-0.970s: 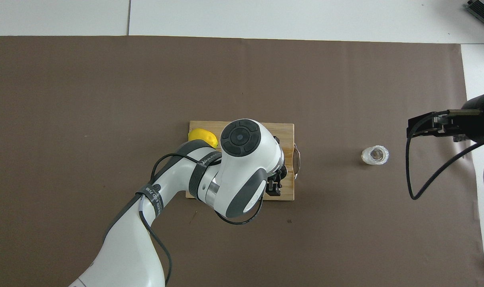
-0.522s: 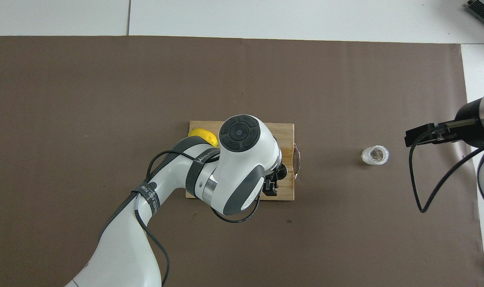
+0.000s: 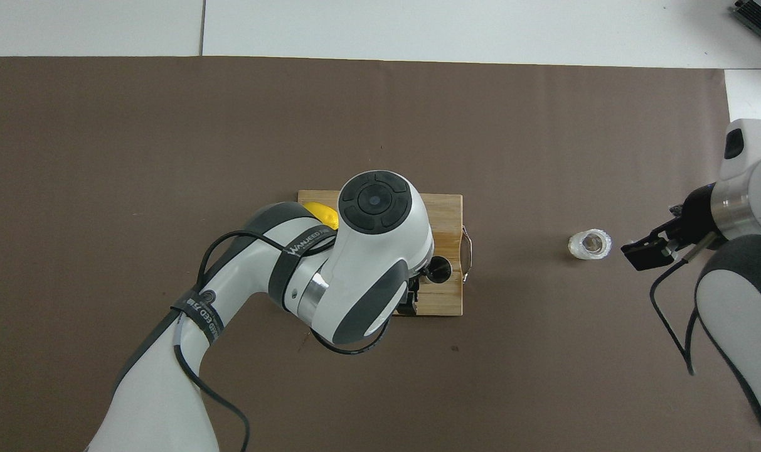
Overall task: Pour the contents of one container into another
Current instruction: 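Set the metal cup on the board while the right gripper reaches out, then retract the left gripper while the right gripper approaches the white cup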
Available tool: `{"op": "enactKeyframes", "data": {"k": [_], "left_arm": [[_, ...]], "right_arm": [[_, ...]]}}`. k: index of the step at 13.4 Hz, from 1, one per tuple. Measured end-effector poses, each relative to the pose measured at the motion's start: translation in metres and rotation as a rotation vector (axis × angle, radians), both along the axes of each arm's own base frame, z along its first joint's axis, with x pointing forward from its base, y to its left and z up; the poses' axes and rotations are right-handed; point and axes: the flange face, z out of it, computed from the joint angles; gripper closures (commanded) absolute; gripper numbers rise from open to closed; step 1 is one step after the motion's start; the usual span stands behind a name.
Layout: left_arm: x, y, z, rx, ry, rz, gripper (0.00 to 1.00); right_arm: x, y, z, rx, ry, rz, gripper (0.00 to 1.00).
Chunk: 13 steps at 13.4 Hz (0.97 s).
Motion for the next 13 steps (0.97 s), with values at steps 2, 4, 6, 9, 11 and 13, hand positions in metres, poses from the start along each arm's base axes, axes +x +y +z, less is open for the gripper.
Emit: {"op": "enactKeyframes", "data": {"k": [2, 4, 6, 9, 11, 13], "left_arm": [[0.017, 0.031, 0.027, 0.030, -0.059, -0.017, 0.00], [0.032, 0.065, 0.047, 0.053, -0.096, -0.076, 0.00], [0.049, 0.100, 0.059, 0.060, -0.113, -0.169, 0.00], [0.079, 0.157, 0.061, 0.100, -0.146, -0.293, 0.00], [0.095, 0.187, 0.061, 0.102, -0.162, -0.379, 0.00], [0.109, 0.224, 0.068, 0.098, -0.185, -0.461, 0.00]], "right_arm": [[0.001, -0.012, -0.019, 0.001, -0.013, 0.149, 0.00], [0.003, -0.021, -0.044, -0.001, -0.025, 0.278, 0.00], [0.006, -0.026, -0.072, 0.002, -0.018, 0.389, 0.00], [0.021, -0.048, -0.125, 0.063, -0.038, 0.536, 0.00], [0.025, -0.066, -0.157, 0.094, -0.065, 0.609, 0.00], [0.023, -0.078, -0.184, 0.138, -0.083, 0.652, 0.00]]}}
